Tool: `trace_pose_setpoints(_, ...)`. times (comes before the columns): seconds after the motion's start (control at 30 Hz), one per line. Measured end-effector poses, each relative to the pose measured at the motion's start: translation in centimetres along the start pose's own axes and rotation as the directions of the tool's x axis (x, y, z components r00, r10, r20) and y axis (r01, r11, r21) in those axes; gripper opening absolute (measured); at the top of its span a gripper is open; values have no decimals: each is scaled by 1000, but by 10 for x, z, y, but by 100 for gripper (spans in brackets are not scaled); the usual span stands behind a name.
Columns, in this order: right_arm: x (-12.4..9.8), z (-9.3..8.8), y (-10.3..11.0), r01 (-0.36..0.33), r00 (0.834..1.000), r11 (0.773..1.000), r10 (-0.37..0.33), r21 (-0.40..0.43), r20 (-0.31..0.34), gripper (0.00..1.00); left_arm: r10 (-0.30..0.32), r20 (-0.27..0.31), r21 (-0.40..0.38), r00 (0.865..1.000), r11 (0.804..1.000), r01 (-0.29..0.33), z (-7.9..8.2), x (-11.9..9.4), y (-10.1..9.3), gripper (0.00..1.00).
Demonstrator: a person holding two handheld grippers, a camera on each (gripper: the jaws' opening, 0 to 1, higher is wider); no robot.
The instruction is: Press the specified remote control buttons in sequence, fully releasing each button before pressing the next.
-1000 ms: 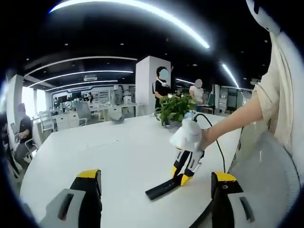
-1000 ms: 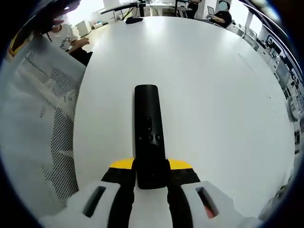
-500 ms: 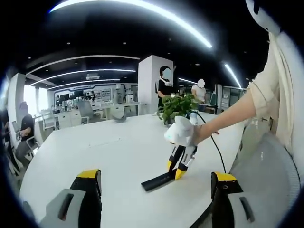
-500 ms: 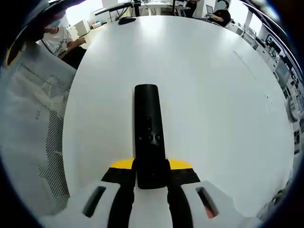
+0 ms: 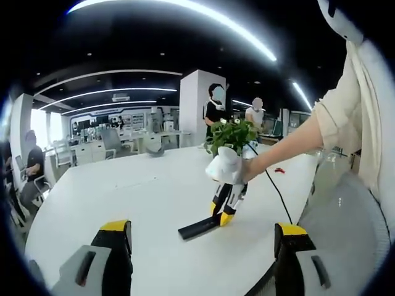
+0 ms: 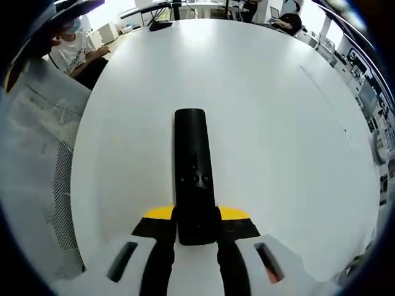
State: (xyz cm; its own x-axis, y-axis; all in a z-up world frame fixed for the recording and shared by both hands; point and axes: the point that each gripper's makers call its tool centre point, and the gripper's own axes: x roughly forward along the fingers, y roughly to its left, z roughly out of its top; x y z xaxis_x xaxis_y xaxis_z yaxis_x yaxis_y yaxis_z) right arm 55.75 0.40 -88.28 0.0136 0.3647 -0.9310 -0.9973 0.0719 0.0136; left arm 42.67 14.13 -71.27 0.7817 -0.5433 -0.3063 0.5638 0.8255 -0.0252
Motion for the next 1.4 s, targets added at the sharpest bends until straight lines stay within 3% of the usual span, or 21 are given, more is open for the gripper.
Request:
trace_pose_setpoints(0.5,0,1,-4,9,1000,1000,-9,-10,22,24,-7,-9,3,1000,1000,7,5,5,-10,100)
trace_pose_setpoints(0.77,-5,5,-6,74,991,995,-82,68,109,27,0,3,-6,1000,1000,0,7,4,-7,100)
trace_pose_setpoints(0.83,-10,9,-9,109,980,989,-124,101,155,33,-3,4,-11,1000,1000,3,5,3,-4,100)
trace_pose_setpoints(1.1,-24,18,-6,107,947,954,-184,280,265,41,-7,5,-17,1000,1000,7,3,3,-3,100)
trace_pose_setpoints(1.2,-33,21,-5,128,922,933,-237,337,306,42,-9,4,-16,1000,1000,9,3,3,-4,100)
trace_pose_setpoints(1.33,-45,28,-3,112,892,907,-272,406,361,53,-9,5,-16,1000,1000,9,3,3,-4,100)
trace_pose_setpoints(1.4,-55,34,-3,96,863,891,-297,444,408,57,-10,9,-19,1000,1000,11,2,3,-4,100)
